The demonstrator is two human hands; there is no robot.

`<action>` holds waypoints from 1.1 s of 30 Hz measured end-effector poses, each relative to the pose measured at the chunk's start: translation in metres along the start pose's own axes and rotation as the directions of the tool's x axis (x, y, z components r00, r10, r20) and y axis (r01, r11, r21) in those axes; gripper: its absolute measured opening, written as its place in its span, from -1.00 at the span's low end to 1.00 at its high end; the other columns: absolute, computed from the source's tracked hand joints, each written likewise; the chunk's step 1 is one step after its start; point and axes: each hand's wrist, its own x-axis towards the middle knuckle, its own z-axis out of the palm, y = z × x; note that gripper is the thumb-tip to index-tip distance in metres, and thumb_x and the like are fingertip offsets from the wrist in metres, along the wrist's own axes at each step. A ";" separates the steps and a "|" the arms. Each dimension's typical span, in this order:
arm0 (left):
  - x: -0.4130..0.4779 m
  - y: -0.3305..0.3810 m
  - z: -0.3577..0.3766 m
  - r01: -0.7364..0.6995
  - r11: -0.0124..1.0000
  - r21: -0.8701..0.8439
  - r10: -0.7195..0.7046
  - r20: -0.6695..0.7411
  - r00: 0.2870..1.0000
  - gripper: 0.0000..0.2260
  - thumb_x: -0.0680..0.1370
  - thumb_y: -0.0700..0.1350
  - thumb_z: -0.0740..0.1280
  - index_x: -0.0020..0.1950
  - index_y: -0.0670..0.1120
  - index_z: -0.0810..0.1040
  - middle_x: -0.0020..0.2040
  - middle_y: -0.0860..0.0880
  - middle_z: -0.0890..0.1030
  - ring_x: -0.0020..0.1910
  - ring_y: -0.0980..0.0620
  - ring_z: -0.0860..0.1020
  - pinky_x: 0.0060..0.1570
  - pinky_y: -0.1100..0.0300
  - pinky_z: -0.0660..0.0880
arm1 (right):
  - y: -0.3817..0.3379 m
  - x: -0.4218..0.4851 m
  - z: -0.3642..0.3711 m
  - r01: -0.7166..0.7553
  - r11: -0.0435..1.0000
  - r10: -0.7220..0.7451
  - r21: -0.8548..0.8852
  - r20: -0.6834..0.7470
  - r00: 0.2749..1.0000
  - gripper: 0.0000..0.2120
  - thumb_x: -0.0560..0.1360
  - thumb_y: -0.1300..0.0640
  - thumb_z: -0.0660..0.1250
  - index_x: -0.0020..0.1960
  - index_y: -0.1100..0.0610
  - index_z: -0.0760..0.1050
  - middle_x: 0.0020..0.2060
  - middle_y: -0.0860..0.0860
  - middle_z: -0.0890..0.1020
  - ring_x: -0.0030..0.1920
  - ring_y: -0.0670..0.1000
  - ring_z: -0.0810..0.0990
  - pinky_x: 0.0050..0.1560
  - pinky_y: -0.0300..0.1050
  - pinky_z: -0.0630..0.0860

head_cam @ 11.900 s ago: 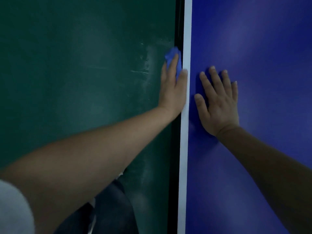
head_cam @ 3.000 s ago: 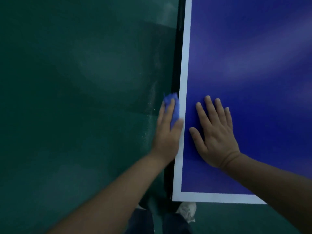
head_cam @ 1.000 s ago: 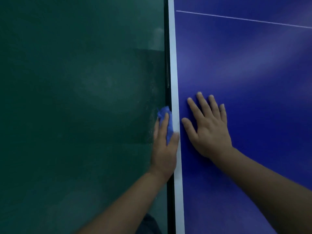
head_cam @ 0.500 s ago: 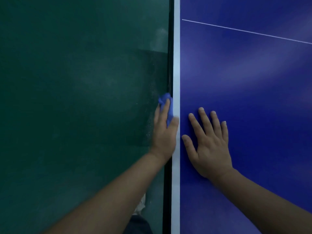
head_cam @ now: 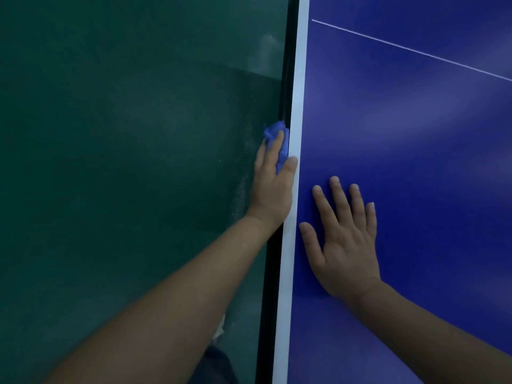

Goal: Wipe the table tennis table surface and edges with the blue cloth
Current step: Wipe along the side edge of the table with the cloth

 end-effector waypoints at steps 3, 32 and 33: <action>-0.065 -0.026 -0.009 -0.083 0.995 0.049 0.082 0.011 0.997 -0.52 0.68 -0.07 0.19 0.60 0.12 0.21 0.63 0.17 0.11 0.59 0.24 0.00 0.58 0.15 0.04 | -0.001 -0.001 -0.001 0.005 1.000 -0.005 0.010 -0.003 1.000 -0.37 0.62 -0.29 -0.08 0.63 -0.07 0.06 0.63 -0.04 0.02 0.63 0.11 -0.14 0.56 0.31 -0.09; 0.033 0.011 0.000 -0.093 0.991 0.101 0.083 0.096 0.992 -0.50 0.69 -0.24 0.13 0.63 -0.07 0.14 0.65 -0.07 0.03 0.61 0.09 -0.02 0.28 0.65 -0.15 | 0.002 0.000 0.002 0.014 0.999 -0.011 0.032 -0.074 0.997 -0.39 0.61 -0.24 0.05 0.59 -0.03 0.17 0.62 -0.01 0.13 0.62 0.14 -0.02 0.55 0.33 -0.02; 0.052 0.017 0.004 -0.067 0.995 0.078 0.061 0.075 0.995 -0.50 0.69 -0.23 0.14 0.63 -0.05 0.15 0.66 -0.07 0.02 0.59 0.13 0.00 0.23 0.70 -0.12 | 0.002 -0.001 0.002 0.011 1.000 -0.009 0.029 -0.074 0.997 -0.39 0.61 -0.24 0.06 0.59 -0.03 0.18 0.61 0.00 0.13 0.62 0.14 -0.01 0.54 0.33 -0.02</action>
